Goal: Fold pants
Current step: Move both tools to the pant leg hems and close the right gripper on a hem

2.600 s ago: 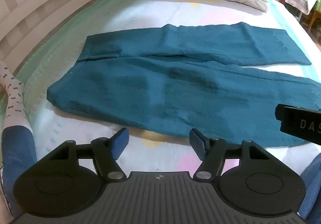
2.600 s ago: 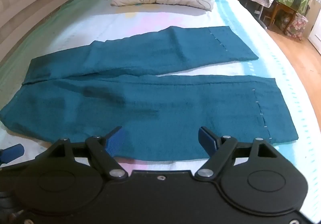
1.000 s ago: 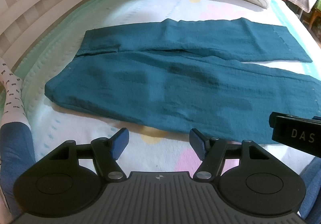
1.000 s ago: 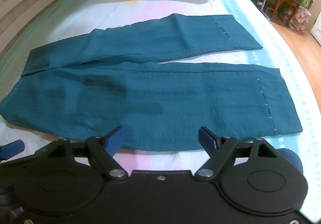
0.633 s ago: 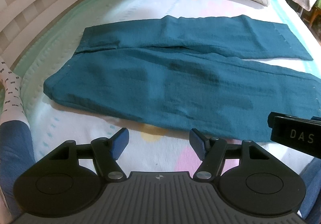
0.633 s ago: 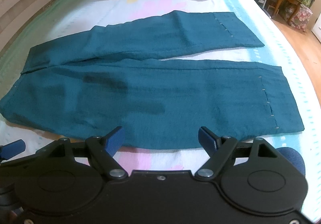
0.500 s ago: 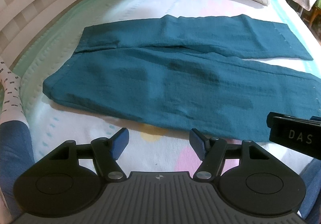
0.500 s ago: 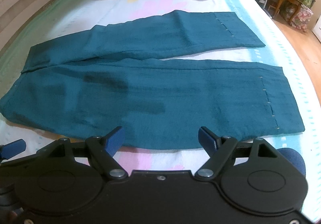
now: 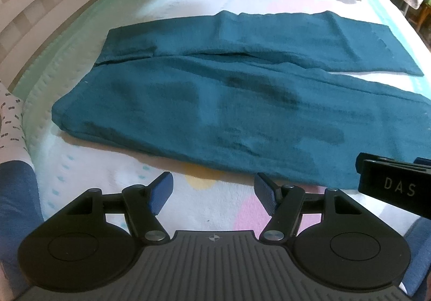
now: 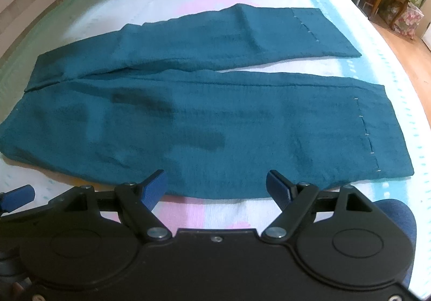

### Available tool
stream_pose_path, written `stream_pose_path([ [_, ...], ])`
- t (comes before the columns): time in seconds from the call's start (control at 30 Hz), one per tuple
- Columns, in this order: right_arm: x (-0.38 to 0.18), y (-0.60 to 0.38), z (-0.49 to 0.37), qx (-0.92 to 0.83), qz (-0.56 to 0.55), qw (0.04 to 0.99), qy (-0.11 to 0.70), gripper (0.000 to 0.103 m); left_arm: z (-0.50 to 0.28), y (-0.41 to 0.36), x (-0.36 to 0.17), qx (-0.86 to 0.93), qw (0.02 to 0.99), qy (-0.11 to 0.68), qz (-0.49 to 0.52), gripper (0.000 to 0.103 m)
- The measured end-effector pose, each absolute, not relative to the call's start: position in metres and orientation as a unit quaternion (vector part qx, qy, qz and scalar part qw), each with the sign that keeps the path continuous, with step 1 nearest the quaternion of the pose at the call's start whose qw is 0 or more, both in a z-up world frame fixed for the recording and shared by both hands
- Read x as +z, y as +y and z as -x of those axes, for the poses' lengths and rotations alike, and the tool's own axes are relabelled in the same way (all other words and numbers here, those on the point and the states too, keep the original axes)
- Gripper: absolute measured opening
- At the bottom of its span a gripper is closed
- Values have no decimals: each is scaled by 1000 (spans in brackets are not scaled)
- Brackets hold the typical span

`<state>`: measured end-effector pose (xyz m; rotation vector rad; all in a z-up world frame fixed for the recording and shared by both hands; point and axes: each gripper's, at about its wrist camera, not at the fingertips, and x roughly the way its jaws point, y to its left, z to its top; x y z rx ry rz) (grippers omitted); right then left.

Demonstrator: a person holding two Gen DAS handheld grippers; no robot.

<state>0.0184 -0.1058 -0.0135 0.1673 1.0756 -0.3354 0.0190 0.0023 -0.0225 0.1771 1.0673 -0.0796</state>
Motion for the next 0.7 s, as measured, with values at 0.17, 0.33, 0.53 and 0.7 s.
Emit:
stream_pose_path([
  [0.17, -22, -109, -26, -158, -81, 837, 518, 82, -27, 2, -30, -38, 851, 517, -84, 65],
  [0.33, -31, -117, -38, -153, -85, 835, 521, 81, -52, 3, -37, -58, 842, 532, -69, 50],
  [0.53, -31, -150, -80, -147, -107, 839, 512, 72, -114, 3, -27, -68, 851, 516, -70, 48],
  [0.7, -26, -192, -128, -173, -124, 854, 476, 71, -174, -6, -13, -70, 867, 485, -91, 48],
])
